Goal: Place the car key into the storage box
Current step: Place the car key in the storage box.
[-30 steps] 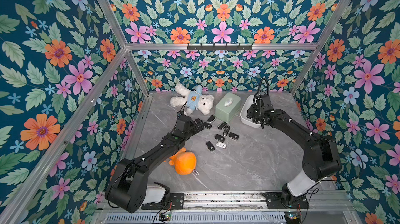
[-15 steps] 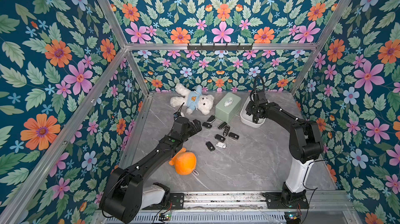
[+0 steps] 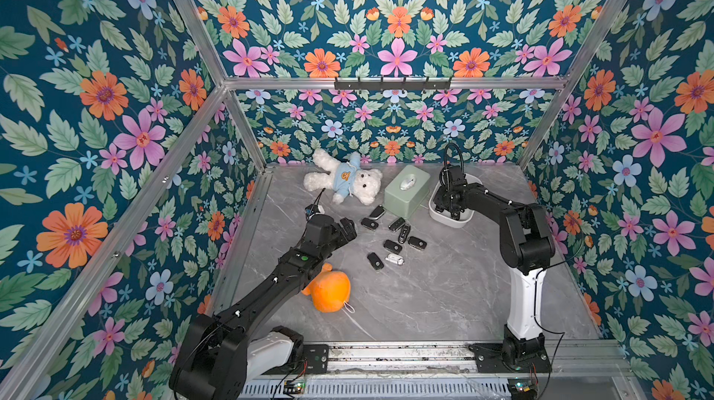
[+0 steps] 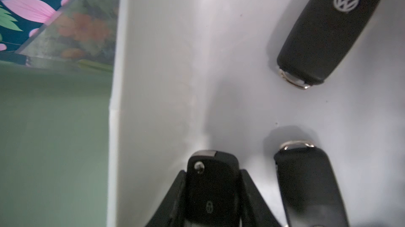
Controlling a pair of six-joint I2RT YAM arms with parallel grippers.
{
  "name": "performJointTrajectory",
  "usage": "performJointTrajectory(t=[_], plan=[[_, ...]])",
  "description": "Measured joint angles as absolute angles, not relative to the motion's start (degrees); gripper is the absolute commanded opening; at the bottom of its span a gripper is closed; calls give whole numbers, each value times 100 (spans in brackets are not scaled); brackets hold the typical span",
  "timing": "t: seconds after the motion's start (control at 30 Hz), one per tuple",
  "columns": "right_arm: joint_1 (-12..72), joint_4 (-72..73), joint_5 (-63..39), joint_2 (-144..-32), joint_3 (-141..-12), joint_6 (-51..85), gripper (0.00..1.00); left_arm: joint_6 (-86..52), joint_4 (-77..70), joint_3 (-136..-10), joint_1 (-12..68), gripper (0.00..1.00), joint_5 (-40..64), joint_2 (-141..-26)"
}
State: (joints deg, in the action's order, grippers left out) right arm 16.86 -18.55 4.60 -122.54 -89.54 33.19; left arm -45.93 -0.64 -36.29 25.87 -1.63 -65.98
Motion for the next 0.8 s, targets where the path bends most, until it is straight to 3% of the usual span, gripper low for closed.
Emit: performJointTrajectory(t=[0.3, 0.5, 0.8], plan=[[1686, -1979, 456, -12466, -9113, 3341, 38, -4593, 1, -3555, 2576, 100, -209, -6490], [1686, -2045, 454, -12514, -9292, 3356, 54, -4595, 3, -3555, 2576, 100, -209, -6488], [1686, -2333, 561, -12136, -9400, 3258, 54, -4598, -3, -3544, 2576, 100, -226, -6451]])
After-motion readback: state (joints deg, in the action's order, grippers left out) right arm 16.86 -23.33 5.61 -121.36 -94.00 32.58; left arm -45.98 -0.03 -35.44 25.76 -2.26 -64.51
